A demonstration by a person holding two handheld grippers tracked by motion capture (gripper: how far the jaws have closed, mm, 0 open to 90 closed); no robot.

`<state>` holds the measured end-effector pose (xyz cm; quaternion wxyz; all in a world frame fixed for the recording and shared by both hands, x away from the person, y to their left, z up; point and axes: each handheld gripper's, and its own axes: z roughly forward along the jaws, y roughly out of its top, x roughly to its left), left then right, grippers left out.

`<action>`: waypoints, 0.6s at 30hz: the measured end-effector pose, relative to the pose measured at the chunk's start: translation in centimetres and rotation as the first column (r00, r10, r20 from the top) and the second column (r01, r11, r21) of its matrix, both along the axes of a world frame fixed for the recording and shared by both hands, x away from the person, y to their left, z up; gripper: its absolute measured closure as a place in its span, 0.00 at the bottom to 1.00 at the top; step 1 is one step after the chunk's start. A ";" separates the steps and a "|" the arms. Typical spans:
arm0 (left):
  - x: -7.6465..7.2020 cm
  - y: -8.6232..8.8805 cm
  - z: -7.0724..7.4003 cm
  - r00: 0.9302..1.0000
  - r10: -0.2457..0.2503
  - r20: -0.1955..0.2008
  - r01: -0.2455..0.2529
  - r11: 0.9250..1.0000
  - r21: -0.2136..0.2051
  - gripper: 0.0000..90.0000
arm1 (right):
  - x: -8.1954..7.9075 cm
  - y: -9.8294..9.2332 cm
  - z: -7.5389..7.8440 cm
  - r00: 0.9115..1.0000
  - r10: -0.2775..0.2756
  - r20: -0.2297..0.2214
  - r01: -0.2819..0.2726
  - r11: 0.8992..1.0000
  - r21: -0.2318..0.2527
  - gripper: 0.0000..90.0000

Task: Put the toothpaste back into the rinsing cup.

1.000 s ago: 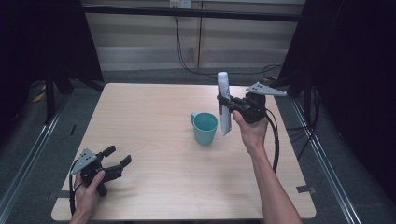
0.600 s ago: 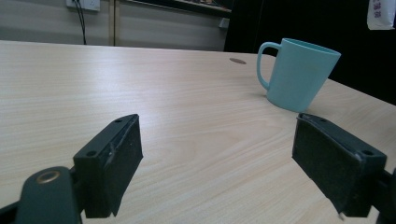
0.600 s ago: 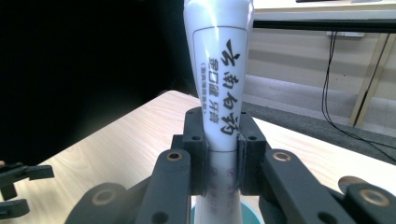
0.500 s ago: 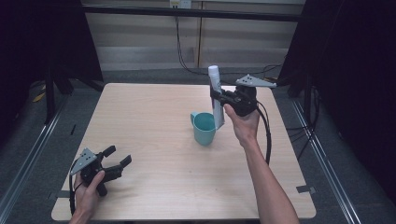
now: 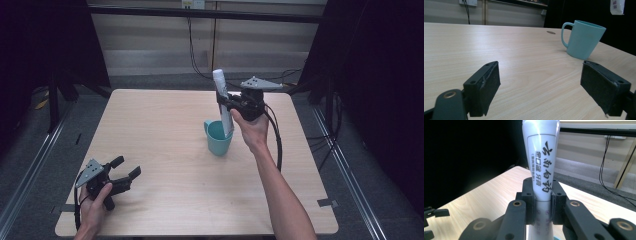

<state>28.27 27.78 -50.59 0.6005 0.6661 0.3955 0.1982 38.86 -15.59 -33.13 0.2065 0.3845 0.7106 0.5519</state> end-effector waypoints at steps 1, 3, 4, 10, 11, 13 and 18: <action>0.0 0.0 0.0 1.000 0.000 0.002 0.000 1.000 0.003 0.18 | 0.1 0.1 -0.1 1.000 -0.002 -0.003 0.002 1.000 0.000 0.86; -0.1 0.0 0.0 1.000 -0.001 0.005 0.001 1.000 0.009 0.18 | 0.2 0.2 -0.2 1.000 -0.003 -0.005 0.003 1.000 0.010 0.86; 0.0 0.0 0.0 1.000 -0.003 0.006 0.003 1.000 0.017 0.18 | 0.2 0.3 -0.3 1.000 0.000 -0.002 0.000 1.000 0.009 0.86; 0.0 0.1 0.0 1.000 -0.005 0.004 0.004 1.000 0.021 0.18 | 0.7 0.9 -0.6 1.000 0.008 0.003 -0.008 1.000 0.007 0.86; 0.0 0.1 0.0 1.000 -0.005 0.008 0.005 1.000 0.024 0.18 | 0.9 1.0 -0.7 1.000 0.007 0.001 -0.007 1.000 0.003 0.86; 0.0 0.0 0.0 1.000 -0.005 0.007 0.005 1.000 0.024 0.18 | 1.1 1.0 -0.9 1.000 0.004 -0.004 -0.004 1.000 -0.001 0.86; -0.1 0.0 0.0 1.000 -0.009 0.010 0.008 1.000 0.028 0.18 | 1.8 0.9 -1.5 1.000 -0.005 -0.010 0.005 1.000 0.004 0.86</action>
